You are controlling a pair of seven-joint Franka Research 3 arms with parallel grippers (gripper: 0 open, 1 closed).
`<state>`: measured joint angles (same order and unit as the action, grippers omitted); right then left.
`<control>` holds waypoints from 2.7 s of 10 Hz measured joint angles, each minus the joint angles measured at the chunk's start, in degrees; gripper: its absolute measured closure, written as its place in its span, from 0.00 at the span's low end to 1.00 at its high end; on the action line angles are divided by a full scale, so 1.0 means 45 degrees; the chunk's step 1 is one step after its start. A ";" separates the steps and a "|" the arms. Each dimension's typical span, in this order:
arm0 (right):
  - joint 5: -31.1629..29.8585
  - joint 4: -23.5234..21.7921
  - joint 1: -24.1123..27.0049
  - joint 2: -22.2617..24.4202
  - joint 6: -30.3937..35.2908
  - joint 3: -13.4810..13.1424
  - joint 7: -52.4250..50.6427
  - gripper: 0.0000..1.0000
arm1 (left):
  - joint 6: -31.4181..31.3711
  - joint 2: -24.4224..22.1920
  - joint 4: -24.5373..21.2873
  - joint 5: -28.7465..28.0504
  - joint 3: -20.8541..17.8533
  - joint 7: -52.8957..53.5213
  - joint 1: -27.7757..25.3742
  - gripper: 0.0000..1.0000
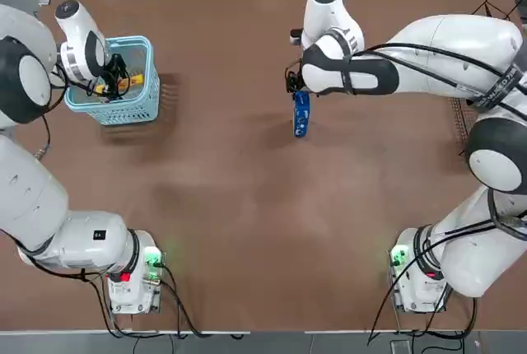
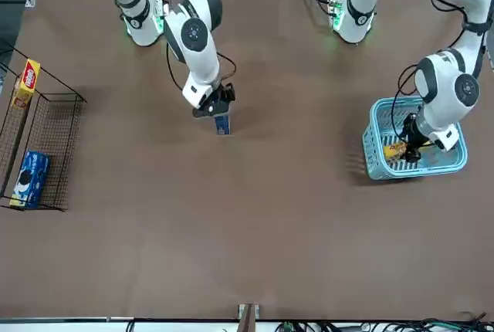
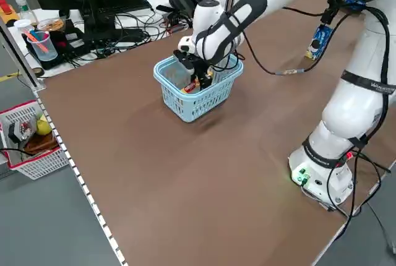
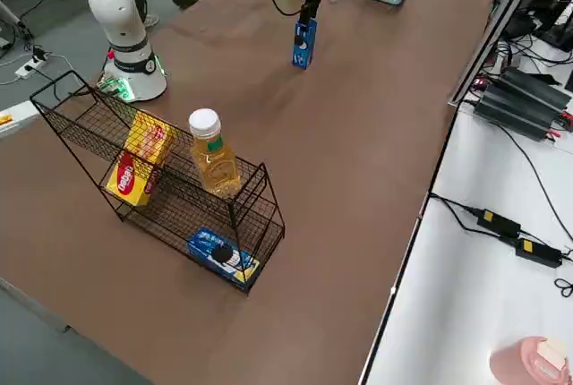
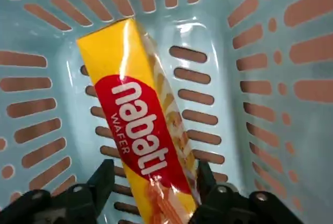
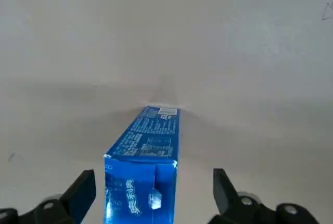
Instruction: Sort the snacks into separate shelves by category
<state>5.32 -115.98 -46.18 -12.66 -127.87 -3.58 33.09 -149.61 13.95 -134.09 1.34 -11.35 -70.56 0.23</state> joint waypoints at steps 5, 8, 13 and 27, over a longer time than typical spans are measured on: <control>-0.0014 0.0001 0.0000 -0.0200 -0.0019 -0.0006 0.0000 0.00 | -0.0225 0.0246 -0.0001 0.0000 0.0001 0.0001 0.0033 0.46; -0.0015 0.0001 -0.0003 -0.0319 -0.0052 -0.0006 0.0000 0.00 | -0.0254 0.0308 -0.0001 0.0000 0.0002 0.0002 0.0035 0.50; -0.0014 0.0001 -0.0004 -0.0533 -0.0261 -0.0007 0.0000 0.01 | -0.0260 0.0305 0.0018 0.0000 0.0007 0.0019 0.0081 0.70; -0.2714 0.1275 0.0936 -0.0500 0.2946 -0.0337 -0.0153 0.53 | 0.7811 -0.0793 0.5510 0.0011 0.0123 -0.0539 0.0262 0.72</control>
<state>-6.89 -110.24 -41.97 -14.91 -114.61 -5.10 32.40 -114.46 10.38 -109.30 1.39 -10.79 -72.98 1.41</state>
